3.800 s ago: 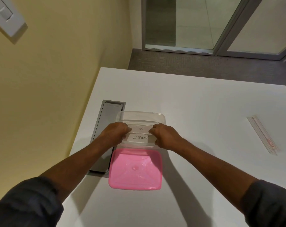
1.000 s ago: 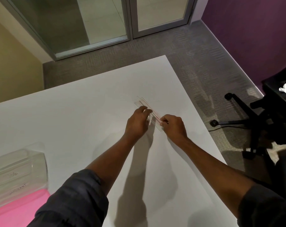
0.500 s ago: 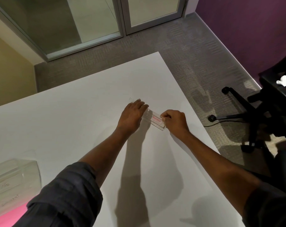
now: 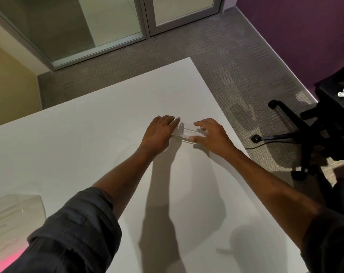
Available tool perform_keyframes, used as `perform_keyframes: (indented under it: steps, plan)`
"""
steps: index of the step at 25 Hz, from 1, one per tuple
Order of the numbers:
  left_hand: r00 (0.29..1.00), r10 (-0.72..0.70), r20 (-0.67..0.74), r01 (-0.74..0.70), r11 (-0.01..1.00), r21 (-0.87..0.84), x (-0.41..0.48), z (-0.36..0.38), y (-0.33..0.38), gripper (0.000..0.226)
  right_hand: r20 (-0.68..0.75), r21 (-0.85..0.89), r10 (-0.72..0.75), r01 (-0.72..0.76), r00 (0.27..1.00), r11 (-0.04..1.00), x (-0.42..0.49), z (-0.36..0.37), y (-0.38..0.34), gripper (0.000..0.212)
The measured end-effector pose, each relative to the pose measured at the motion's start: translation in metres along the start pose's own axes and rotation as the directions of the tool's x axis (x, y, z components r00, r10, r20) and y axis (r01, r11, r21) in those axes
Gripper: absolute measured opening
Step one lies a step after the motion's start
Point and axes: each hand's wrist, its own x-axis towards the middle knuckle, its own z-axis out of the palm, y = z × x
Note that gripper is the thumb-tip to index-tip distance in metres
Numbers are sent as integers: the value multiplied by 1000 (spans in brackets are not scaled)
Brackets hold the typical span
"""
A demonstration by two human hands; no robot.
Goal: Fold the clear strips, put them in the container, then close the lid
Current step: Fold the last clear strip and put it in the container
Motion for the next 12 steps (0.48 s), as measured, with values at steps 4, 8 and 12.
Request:
perform_keyframes:
  steps: [4, 8, 12]
  plan:
    - [1000, -15, -3, 15, 1000, 8, 7, 4, -2, 73, 21, -392, -139, 136, 990, 910, 5, 5, 10, 82]
    - [999, -17, 36, 17, 1000, 5, 9, 11, -4, 79, 5, -398, -143, 133, 990, 908, 17, 4, 12, 67]
    - [998, -40, 43, 41, 999, -20, 8, 14, -7, 80, 37, -429, -155, 156, 987, 890, 25, 5, 10, 59]
